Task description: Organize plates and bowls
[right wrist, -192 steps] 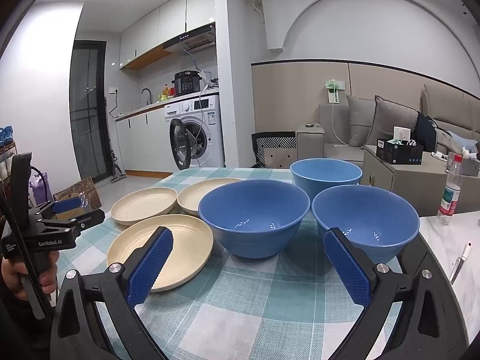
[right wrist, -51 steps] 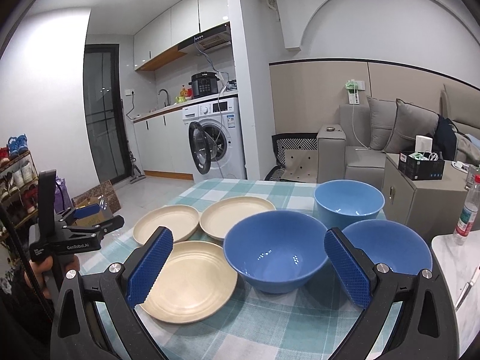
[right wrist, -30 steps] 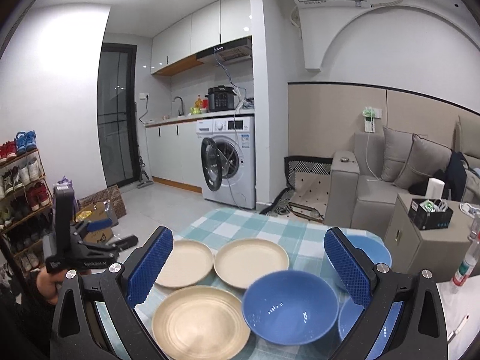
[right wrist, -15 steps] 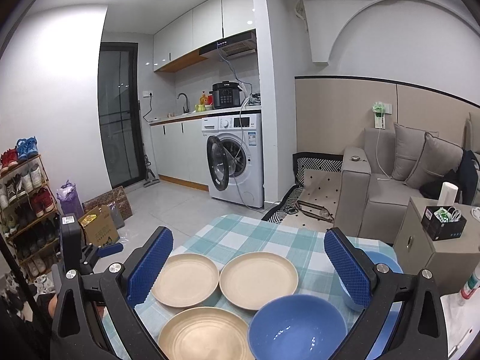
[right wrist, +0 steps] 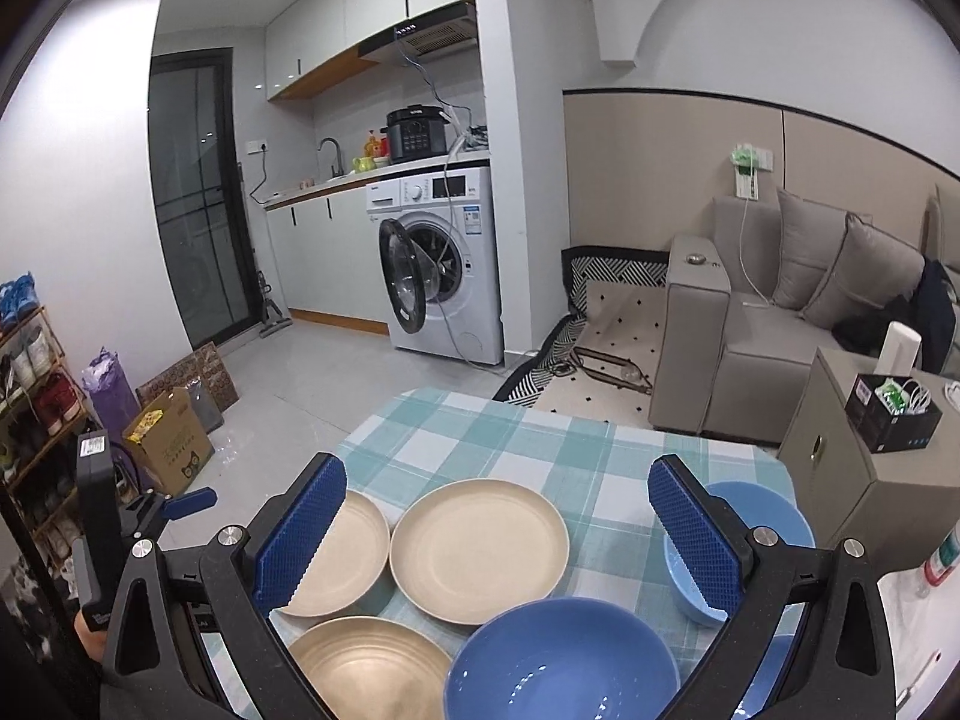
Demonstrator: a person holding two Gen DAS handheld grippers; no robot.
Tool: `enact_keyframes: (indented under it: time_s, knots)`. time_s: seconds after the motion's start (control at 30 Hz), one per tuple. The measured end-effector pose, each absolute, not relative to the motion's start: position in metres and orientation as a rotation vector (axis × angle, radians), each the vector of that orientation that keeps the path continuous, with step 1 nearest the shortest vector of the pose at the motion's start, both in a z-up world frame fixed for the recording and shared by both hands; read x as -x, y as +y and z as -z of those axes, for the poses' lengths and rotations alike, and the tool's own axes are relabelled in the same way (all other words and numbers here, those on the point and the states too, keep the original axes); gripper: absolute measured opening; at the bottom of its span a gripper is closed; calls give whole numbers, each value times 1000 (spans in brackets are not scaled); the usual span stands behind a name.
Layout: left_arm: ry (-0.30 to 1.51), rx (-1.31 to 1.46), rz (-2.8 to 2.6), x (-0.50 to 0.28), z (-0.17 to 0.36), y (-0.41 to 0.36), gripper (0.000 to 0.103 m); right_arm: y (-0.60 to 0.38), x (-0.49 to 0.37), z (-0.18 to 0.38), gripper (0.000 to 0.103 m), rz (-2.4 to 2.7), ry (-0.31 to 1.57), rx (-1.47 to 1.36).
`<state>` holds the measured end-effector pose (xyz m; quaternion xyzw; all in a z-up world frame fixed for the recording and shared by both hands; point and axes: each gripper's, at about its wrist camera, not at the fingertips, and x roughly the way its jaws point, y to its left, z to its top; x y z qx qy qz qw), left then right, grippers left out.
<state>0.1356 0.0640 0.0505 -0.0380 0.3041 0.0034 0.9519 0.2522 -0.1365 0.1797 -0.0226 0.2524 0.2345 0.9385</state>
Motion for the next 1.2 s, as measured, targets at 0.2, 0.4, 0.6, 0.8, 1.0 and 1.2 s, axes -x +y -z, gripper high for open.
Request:
enact_keyframes:
  time_s: [0.2, 0.4, 0.6, 0.8, 1.0, 1.2]
  knots:
    - [672, 75, 2, -162, -40, 56, 103, -130, -293, -158, 103, -456, 592, 85]
    - [719, 84, 13, -184, -27, 50, 103, -123, -327, -125, 103, -449, 678, 111]
    - [751, 117, 18, -204, -19, 52, 103, -111, -356, -89, 103, -445, 784, 158]
    - [788, 134, 19, -226, -11, 55, 101, -103, -377, -58, 103, -430, 873, 172]
    - [804, 161, 35, -242, -7, 59, 96, -97, -392, -35, 102, -423, 946, 184]
    - [831, 182, 63, -256, -4, 62, 87, -88, -399, -19, 91, -436, 1007, 212]
